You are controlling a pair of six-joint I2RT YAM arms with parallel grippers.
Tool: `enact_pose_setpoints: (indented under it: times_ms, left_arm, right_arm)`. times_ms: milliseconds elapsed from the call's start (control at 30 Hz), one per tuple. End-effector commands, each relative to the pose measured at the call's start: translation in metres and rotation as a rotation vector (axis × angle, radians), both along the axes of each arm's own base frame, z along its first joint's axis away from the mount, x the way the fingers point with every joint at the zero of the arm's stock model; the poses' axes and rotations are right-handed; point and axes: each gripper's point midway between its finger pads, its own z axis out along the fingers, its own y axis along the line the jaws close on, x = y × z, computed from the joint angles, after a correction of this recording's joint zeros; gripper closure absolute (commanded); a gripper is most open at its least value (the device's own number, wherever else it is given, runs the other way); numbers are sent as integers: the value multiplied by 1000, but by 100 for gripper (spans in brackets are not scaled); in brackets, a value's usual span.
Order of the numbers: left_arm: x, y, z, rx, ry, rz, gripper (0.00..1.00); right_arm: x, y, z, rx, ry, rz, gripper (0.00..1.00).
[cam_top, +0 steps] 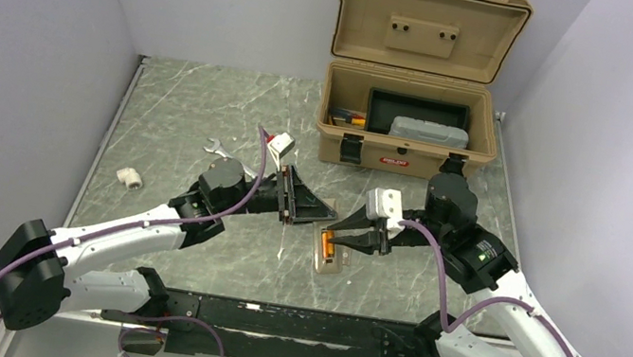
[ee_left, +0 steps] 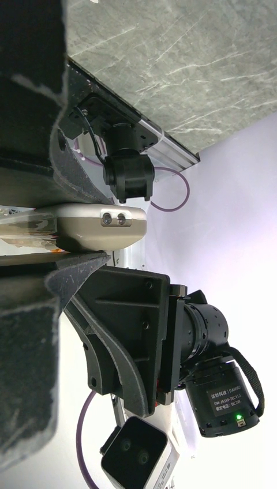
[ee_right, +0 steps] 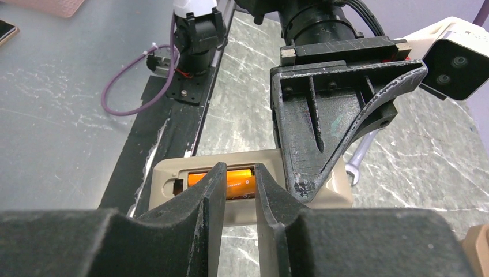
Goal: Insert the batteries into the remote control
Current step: Load the battery into the remote control.
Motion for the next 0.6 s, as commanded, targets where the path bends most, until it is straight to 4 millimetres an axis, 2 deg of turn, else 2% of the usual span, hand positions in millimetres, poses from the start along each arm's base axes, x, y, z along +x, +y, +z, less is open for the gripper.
enact_pose_setpoints:
  times_ms: [0,567]
  left_arm:
    - [-4,1,30,-84,-55,-14,100]
    - [-4,0,36,-94,-63,-21,100]
  right_arm:
    - [-5,0,8,14,-22,34,74]
    - [-5,-4,-7,-49,15,22,73]
